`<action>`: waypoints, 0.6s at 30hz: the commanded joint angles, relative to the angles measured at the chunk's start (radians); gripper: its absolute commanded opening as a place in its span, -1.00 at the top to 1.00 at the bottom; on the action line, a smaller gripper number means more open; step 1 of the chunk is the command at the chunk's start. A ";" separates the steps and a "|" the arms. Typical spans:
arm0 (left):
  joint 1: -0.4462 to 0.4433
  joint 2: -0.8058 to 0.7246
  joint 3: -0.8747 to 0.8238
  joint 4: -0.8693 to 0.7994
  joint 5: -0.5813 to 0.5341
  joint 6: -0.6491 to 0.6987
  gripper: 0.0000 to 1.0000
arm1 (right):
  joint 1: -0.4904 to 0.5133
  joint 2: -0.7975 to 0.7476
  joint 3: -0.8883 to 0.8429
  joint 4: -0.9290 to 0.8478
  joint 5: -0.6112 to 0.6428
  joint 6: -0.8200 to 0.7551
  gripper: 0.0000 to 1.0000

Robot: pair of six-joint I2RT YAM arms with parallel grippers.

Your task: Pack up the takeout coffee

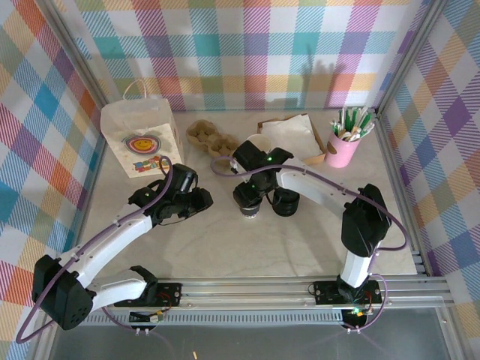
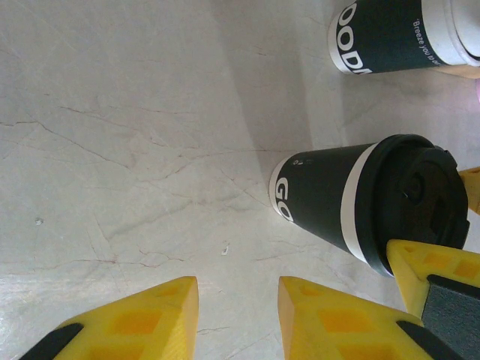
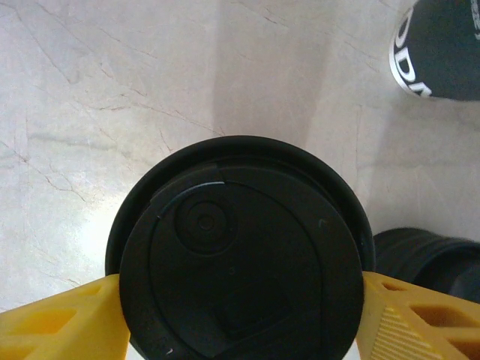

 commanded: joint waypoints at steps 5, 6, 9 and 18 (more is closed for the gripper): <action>0.012 0.006 0.018 -0.005 -0.005 -0.001 0.33 | 0.010 -0.040 -0.019 -0.023 0.058 0.168 -0.41; 0.013 0.006 0.018 -0.004 -0.006 0.000 0.33 | 0.011 -0.042 -0.022 -0.021 0.057 0.179 -0.41; 0.012 0.006 0.018 0.000 -0.002 0.000 0.33 | 0.011 -0.047 -0.022 -0.020 0.052 0.201 -0.47; 0.011 0.028 0.019 0.044 0.031 -0.005 0.30 | 0.012 -0.083 0.001 -0.056 0.008 0.243 -0.74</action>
